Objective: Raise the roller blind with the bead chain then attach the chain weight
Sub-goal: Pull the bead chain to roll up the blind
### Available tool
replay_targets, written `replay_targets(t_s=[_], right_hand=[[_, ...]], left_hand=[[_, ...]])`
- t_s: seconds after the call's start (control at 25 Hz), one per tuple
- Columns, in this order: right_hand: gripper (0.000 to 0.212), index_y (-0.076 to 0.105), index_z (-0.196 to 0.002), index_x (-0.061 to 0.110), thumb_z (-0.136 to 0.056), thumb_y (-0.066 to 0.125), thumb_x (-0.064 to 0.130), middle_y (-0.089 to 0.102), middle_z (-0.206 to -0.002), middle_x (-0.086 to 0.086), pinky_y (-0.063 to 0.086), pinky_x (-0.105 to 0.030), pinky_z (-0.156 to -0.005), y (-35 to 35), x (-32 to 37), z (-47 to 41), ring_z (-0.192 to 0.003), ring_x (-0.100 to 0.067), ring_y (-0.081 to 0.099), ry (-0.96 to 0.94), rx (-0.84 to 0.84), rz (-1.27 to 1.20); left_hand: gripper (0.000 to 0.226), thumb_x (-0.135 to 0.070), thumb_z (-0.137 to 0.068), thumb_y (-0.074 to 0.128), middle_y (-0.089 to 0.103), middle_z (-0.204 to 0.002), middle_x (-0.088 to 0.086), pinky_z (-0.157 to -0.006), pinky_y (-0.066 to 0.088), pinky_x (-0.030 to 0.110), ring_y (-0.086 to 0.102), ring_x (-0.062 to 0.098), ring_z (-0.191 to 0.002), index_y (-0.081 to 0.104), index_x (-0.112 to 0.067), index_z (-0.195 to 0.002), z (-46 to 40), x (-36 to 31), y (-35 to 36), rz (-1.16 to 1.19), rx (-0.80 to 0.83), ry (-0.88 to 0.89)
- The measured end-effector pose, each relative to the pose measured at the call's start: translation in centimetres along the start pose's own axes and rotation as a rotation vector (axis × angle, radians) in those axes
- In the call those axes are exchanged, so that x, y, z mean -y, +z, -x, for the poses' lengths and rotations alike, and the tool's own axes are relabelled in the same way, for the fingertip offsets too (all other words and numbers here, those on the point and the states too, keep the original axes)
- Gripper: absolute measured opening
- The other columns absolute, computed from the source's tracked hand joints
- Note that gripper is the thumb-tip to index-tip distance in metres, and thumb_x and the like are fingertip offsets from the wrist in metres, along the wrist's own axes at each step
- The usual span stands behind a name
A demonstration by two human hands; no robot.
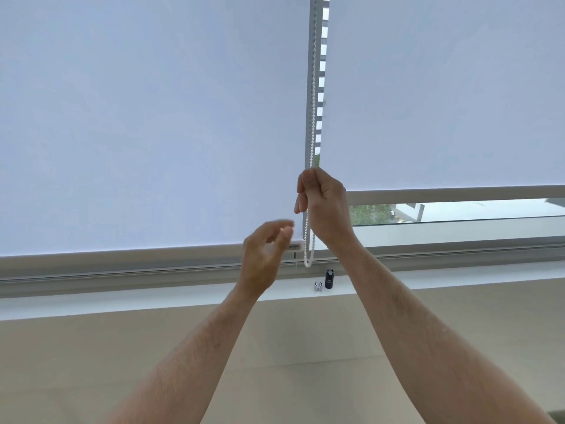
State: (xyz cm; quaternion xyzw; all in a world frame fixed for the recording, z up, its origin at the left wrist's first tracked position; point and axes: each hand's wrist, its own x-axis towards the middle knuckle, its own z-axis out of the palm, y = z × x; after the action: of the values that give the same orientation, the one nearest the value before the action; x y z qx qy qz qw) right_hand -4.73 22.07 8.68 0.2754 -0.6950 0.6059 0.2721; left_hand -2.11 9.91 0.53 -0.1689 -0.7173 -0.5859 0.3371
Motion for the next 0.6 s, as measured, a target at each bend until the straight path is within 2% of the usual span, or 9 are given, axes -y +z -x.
replay_targets(t_s=[0.12, 0.2, 0.28, 0.36, 0.48, 0.6], right_hand=[[0.034, 0.054, -0.071, 0.018, -0.102, 0.042, 0.023, 0.054, -0.049, 0.005, 0.048, -0.028, -0.053, 0.7, -0.8, 1.7, -0.049, -0.013, 0.055, 0.023, 0.022, 0.016], [0.034, 0.054, -0.070, 0.018, -0.102, 0.042, 0.020, 0.054, -0.049, 0.005, 0.046, -0.020, -0.051, 1.0, -1.6, 3.0, -0.047, -0.009, 0.055, 0.026, 0.031, 0.017], [0.035, 0.053, -0.069, 0.018, -0.101, 0.042, 0.020, 0.053, -0.048, 0.006, 0.044, -0.018, -0.051, 1.3, -2.5, 4.3, -0.047, -0.007, 0.054, 0.024, 0.045, 0.026], [0.036, 0.052, -0.068, 0.021, -0.102, 0.042, 0.025, 0.053, -0.048, 0.005, 0.045, -0.022, -0.052, 1.4, -3.2, 5.4, -0.048, -0.012, 0.055, 0.036, 0.048, 0.024], [0.037, 0.053, -0.069, 0.025, -0.102, 0.041, 0.033, 0.059, -0.052, 0.000, 0.044, -0.026, -0.056, 1.2, -4.0, 6.2, -0.050, -0.014, 0.055, 0.041, 0.074, 0.022], [0.041, 0.060, -0.071, 0.029, -0.100, 0.039, 0.050, 0.067, -0.058, 0.002, 0.045, -0.035, -0.055, 0.4, -4.7, 6.7, -0.054, -0.018, 0.060, 0.035, 0.077, 0.028]], left_hand=[[0.032, -0.036, -0.096, 0.051, 0.073, -0.092, 0.003, -0.078, 0.056, 0.044, 0.069, 0.014, -0.082, 0.069, -0.013, -0.109, -2.6, -2.0, -0.8, 0.005, -0.106, -0.001], [0.028, -0.035, -0.097, 0.051, 0.073, -0.091, -0.002, -0.077, 0.056, 0.041, 0.069, 0.013, -0.085, 0.069, -0.019, -0.111, -4.7, -4.2, -0.7, -0.004, -0.045, 0.039], [0.024, -0.036, -0.097, 0.052, 0.074, -0.089, -0.006, -0.073, 0.054, 0.030, 0.068, 0.010, -0.081, 0.068, -0.026, -0.113, -6.4, -6.4, -0.3, 0.012, 0.063, 0.069], [0.015, -0.029, -0.097, 0.055, 0.073, -0.081, -0.009, -0.067, 0.052, 0.024, 0.067, 0.008, -0.074, 0.068, -0.031, -0.105, -7.2, -7.8, 0.4, 0.047, 0.121, 0.073], [0.014, -0.018, -0.095, 0.061, 0.071, -0.062, -0.009, -0.061, 0.051, 0.023, 0.063, 0.007, -0.061, 0.072, -0.022, -0.087, -6.8, -8.0, 0.9, 0.061, 0.064, 0.039], [0.017, -0.017, -0.093, 0.062, 0.071, -0.060, -0.009, -0.059, 0.050, 0.022, 0.060, 0.007, -0.057, 0.073, -0.023, -0.081, -5.7, -7.1, 0.9, 0.075, 0.038, 0.027]])
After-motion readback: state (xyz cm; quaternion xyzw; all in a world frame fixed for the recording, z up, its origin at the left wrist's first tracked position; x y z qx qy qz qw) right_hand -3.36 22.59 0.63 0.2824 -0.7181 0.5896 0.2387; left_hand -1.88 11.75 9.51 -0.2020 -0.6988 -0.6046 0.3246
